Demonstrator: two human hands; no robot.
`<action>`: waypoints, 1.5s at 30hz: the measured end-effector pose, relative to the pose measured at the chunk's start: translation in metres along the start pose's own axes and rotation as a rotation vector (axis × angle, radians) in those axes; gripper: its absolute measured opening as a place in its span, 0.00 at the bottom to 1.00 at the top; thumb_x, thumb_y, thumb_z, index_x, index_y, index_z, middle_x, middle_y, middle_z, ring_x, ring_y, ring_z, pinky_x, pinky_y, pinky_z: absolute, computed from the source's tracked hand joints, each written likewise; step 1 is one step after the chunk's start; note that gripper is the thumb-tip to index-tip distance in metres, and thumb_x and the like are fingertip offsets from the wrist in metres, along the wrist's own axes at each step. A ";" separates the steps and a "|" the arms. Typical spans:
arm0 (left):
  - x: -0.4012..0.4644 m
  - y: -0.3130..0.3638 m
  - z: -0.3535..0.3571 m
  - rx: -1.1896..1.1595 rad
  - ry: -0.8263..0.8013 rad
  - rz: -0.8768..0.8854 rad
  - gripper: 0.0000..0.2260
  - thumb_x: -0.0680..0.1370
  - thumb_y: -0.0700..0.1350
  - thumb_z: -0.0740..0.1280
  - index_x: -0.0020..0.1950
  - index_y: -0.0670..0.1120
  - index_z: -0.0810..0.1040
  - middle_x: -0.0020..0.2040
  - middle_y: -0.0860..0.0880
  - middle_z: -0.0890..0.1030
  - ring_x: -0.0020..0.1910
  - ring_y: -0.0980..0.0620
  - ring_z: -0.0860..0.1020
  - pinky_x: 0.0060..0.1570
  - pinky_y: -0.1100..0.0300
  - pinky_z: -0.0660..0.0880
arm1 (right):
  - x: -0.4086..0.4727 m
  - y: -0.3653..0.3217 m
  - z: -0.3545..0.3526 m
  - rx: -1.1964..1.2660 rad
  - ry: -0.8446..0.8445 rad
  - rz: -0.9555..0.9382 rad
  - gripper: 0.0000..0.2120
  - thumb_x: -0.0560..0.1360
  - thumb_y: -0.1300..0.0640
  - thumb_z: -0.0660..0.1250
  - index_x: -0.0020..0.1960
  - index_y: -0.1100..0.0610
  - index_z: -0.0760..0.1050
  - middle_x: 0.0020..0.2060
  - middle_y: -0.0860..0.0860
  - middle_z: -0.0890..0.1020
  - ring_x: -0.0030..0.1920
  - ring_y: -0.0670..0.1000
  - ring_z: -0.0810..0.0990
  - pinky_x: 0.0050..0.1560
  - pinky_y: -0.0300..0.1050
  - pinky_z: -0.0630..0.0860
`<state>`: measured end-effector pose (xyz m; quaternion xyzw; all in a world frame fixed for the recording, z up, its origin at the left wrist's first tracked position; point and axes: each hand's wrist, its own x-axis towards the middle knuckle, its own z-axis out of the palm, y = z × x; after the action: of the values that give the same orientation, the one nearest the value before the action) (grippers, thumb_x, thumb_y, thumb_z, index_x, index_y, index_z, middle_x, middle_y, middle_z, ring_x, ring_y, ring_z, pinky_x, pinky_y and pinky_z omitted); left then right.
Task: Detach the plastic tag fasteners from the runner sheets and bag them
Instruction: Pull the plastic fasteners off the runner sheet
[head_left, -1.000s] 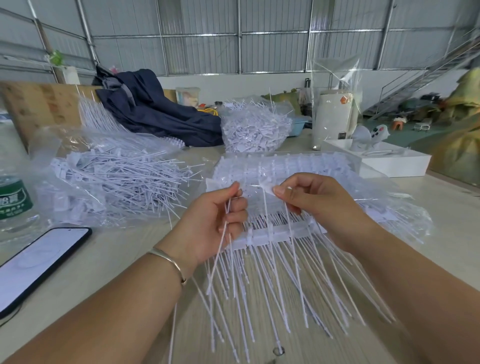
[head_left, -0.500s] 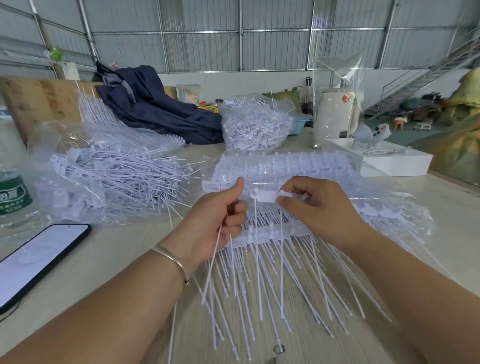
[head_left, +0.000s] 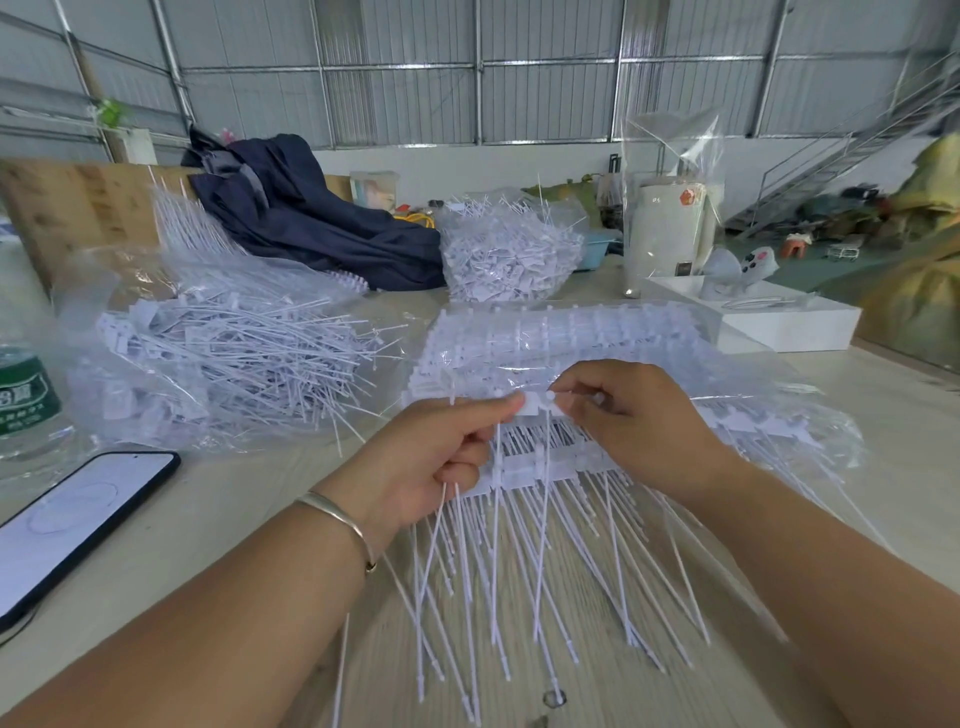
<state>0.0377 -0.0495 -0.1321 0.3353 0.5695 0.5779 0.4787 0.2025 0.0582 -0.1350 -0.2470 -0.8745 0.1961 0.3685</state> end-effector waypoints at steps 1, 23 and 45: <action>0.001 -0.001 0.000 -0.002 0.002 -0.015 0.09 0.70 0.44 0.76 0.37 0.46 0.76 0.28 0.53 0.64 0.22 0.59 0.57 0.17 0.69 0.54 | 0.000 -0.001 -0.001 -0.018 0.002 -0.013 0.06 0.78 0.57 0.66 0.48 0.52 0.82 0.31 0.39 0.78 0.34 0.42 0.76 0.39 0.38 0.70; -0.008 0.004 0.005 -0.413 -0.171 0.123 0.09 0.70 0.43 0.70 0.30 0.48 0.74 0.32 0.54 0.54 0.20 0.60 0.56 0.15 0.69 0.52 | 0.001 -0.021 -0.014 0.524 -0.048 0.141 0.21 0.68 0.41 0.69 0.41 0.60 0.78 0.34 0.63 0.71 0.36 0.50 0.67 0.42 0.40 0.65; -0.007 0.010 0.001 -0.161 -0.093 0.194 0.10 0.67 0.46 0.73 0.28 0.50 0.75 0.23 0.55 0.63 0.19 0.59 0.58 0.18 0.67 0.52 | 0.000 -0.020 -0.012 0.409 0.194 0.115 0.16 0.65 0.49 0.79 0.36 0.57 0.75 0.24 0.40 0.68 0.27 0.41 0.66 0.30 0.31 0.64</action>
<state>0.0386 -0.0546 -0.1208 0.3758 0.4636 0.6489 0.4720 0.2050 0.0440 -0.1166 -0.2343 -0.7614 0.3652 0.4816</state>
